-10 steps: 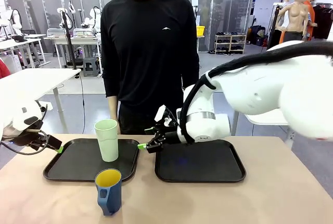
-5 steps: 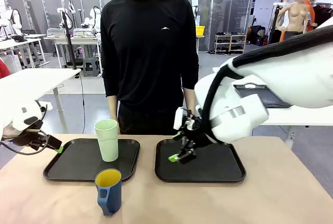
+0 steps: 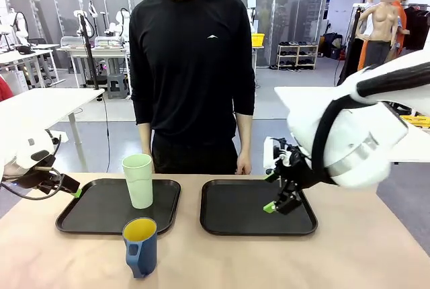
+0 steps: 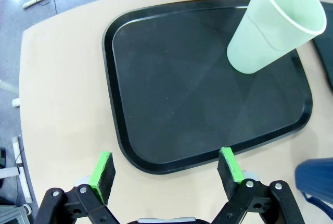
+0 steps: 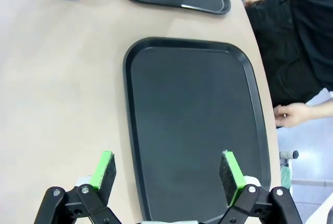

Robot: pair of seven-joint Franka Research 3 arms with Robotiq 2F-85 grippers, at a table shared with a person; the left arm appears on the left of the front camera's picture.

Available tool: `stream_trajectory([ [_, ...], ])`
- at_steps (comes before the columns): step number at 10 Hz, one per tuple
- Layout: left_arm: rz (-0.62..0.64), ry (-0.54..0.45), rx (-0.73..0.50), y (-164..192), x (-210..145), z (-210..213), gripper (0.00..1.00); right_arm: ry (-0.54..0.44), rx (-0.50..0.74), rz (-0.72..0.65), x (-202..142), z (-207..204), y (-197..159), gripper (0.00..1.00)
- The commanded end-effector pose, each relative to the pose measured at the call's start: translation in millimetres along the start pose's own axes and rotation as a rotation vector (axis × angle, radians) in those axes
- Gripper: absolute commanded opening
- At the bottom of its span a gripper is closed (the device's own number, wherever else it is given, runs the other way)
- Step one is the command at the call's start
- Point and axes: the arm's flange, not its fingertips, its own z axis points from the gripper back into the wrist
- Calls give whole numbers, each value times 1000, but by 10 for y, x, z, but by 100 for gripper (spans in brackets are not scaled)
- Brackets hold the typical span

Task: Sort and store the cups by type.
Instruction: Pick up the Handle plastic cup and place it into the empty Flat Tray.

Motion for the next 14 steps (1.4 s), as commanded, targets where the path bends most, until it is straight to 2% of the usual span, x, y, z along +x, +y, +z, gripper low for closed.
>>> stream_trajectory([
  [1,0,-3,0,-1,9,7,100,27,46,-37,-5,291,-57,100],
  [4,0,-3,0,-1,9,7,100,92,105,-28,-40,472,-29,100],
  [6,0,-3,0,-1,9,7,100,52,110,-7,-45,346,-115,100],
  [7,0,-3,0,-1,9,7,100,82,92,-2,-102,398,-40,100],
  [14,0,-3,0,-1,9,7,100,82,92,-2,-102,398,-40,100],
])
